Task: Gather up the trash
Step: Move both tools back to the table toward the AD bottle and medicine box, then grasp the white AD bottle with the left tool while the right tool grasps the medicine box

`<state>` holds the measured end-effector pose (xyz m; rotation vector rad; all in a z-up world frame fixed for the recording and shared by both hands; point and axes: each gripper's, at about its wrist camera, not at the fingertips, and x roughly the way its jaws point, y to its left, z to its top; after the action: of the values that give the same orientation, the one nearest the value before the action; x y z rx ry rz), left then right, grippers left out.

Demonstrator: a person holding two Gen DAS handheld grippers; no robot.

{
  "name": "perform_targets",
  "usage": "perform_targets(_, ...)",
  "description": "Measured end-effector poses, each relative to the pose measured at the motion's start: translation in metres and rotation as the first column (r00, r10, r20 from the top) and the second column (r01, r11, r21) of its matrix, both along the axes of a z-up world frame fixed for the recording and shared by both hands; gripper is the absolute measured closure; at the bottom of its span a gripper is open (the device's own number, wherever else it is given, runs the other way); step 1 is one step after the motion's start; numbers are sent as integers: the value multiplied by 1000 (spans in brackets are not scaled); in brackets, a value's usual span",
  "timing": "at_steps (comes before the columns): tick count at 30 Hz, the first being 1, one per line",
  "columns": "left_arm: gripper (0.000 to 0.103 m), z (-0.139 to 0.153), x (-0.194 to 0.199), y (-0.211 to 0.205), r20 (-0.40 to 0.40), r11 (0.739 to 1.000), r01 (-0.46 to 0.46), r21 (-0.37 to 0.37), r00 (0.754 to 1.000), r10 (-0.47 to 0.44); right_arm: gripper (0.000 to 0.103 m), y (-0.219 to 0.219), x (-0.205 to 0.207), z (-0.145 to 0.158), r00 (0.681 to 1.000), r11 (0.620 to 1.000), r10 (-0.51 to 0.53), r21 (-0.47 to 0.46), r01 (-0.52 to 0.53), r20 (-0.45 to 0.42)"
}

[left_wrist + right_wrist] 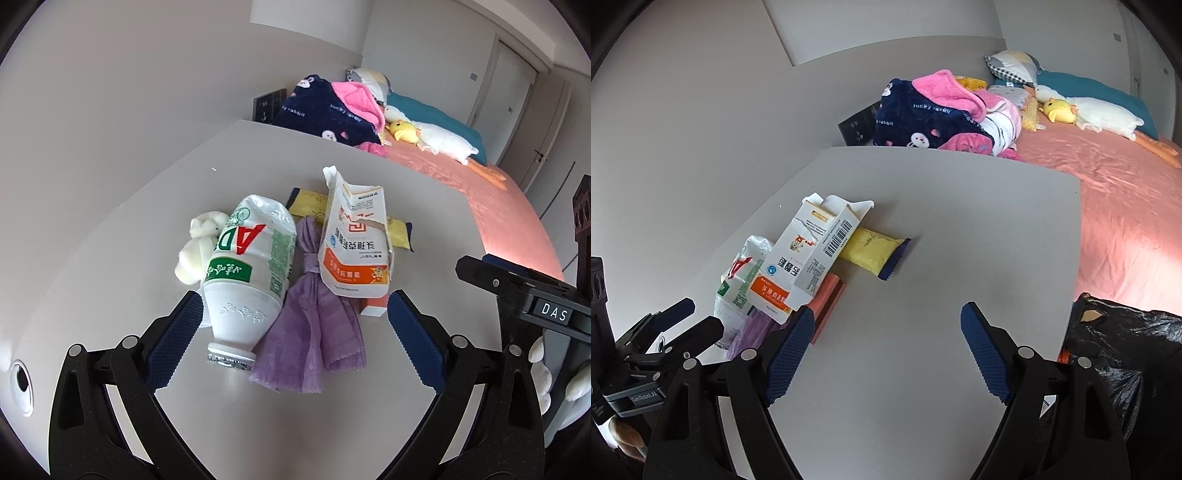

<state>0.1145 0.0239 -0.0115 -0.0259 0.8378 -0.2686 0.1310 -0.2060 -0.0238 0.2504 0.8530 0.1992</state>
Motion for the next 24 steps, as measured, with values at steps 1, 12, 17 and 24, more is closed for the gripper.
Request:
perform_targets(1, 7, -1, 3, 1, -4, 1000, -3, 1, 1000, 3, 22, 2, 3, -1, 1000, 1000, 6, 6, -6, -3)
perform_targets(12, 27, -12, 31, 4, 8, 998, 0, 65, 1000, -1, 29, 22, 39, -11, 997, 994, 57, 101, -52, -44)
perform_targets(17, 27, -19, 46, 6, -21, 996, 4, 88, 1000, -2, 32, 30, 59, -18, 994, 984, 73, 165, -59, -82)
perform_targets(24, 27, -30, 57, 3, -57, 993, 29, 115, 998, -22, 41, 49, 80, -26, 991, 984, 90, 161, -72, -104)
